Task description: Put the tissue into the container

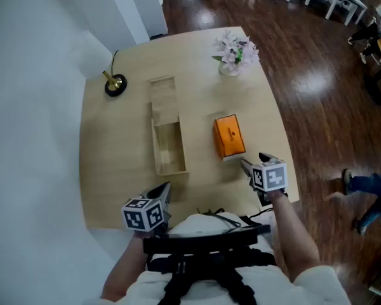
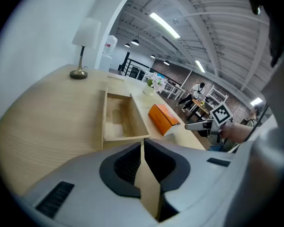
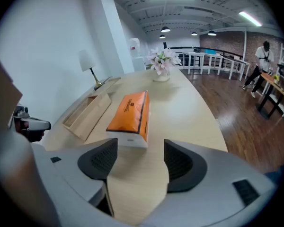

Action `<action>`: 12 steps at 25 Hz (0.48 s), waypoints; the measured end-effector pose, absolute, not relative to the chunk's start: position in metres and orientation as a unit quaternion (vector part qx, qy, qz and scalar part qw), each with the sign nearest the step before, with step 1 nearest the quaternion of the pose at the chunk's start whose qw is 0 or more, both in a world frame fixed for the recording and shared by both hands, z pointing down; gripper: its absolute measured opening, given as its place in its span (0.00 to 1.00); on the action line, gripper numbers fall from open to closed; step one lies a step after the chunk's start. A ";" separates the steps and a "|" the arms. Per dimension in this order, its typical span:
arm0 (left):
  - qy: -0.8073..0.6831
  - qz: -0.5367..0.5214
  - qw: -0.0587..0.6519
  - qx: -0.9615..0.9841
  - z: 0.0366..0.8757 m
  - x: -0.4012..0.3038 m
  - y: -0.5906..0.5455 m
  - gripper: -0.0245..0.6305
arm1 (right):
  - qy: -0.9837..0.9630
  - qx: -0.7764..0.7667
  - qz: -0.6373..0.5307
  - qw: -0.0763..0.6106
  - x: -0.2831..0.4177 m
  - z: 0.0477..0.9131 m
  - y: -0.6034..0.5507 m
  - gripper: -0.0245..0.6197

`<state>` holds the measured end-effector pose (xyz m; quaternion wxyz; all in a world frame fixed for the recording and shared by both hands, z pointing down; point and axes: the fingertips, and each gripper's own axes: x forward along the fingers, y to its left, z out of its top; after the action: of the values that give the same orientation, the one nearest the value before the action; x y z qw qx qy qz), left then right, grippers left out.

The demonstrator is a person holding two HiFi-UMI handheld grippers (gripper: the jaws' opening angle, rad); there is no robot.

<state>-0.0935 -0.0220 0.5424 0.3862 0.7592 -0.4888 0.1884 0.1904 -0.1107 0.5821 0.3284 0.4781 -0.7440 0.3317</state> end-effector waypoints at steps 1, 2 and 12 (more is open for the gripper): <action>-0.484 0.182 0.386 0.764 0.538 -0.089 -0.023 0.07 | -0.747 0.479 0.330 0.322 0.188 0.578 -0.117 0.52; -0.478 0.176 0.385 0.770 0.535 -0.085 -0.024 0.11 | -0.750 0.479 0.329 0.316 0.185 0.573 -0.123 0.54; -0.443 0.151 0.376 0.800 0.518 -0.059 -0.026 0.22 | -0.767 0.463 0.309 0.320 0.147 0.568 -0.171 0.71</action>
<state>-0.0594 -0.0258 0.5180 0.3755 0.8002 -0.4426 0.1510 0.1468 -0.1714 0.5675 0.3202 0.4628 -0.7667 0.3090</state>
